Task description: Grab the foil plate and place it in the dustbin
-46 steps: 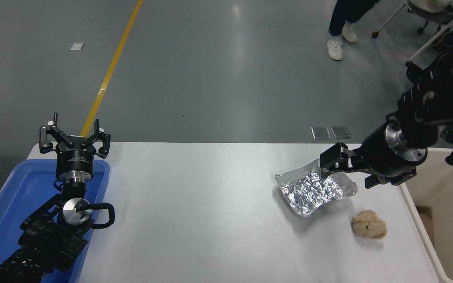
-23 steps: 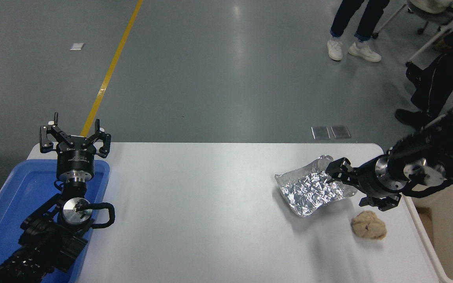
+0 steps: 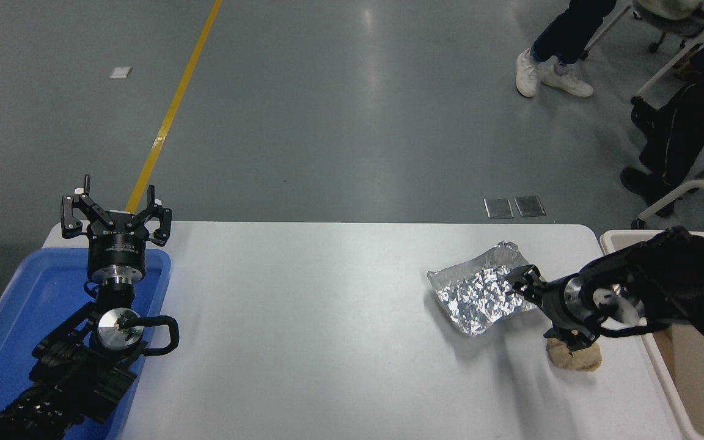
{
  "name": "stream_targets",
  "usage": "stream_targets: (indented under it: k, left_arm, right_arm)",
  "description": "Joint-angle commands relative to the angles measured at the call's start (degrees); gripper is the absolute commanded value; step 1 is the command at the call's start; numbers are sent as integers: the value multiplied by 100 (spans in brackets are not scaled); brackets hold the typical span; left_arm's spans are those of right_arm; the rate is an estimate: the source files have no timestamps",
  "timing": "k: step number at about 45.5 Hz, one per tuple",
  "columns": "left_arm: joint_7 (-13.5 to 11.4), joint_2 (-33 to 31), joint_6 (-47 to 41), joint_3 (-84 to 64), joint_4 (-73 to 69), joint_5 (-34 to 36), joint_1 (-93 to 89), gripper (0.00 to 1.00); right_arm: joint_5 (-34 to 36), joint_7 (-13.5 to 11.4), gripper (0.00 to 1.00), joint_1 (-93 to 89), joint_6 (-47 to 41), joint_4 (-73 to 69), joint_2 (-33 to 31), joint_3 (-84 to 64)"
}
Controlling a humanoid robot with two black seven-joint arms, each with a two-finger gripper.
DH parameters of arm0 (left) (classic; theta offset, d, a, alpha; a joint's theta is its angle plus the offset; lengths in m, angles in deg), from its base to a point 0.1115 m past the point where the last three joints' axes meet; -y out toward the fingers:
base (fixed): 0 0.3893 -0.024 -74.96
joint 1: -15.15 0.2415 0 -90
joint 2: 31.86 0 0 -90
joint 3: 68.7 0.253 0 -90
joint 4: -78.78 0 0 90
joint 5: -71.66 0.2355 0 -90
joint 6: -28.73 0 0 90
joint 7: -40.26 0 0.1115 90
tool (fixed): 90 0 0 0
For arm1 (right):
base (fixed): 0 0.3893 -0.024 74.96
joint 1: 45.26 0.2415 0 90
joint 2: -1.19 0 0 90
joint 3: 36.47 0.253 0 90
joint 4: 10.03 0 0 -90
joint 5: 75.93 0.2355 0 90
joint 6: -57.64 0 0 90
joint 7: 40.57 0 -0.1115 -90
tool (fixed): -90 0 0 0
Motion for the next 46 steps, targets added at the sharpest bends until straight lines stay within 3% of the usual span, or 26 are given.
stream_targets:
  k: [1,14,18,22,31,46]
  left_arm:
    - [0,4,0,0,0,0,0,99]
    - [0,4,0,0,0,0,0,99]
    - [0,4,0,0,0,0,0,99]
    - [0,4,0,0,0,0,0,99]
    - [0,-5,0,0,0,0,0,99]
    - [0,4,0,0,0,0,0,99]
  right_arm:
    - [94,-9,98,-565,289,490,95,437]
    - [102,-123,93,-618,483,824,323,727]
    - [102,-255,82,-741,649,982,552,789]
    - [102,-369,64,-829,702,1088,640,798]
    - [94,-922,0,-846,764,1211,649,798]
    - [-21,-967,0,-750,1036,1167,588,780]
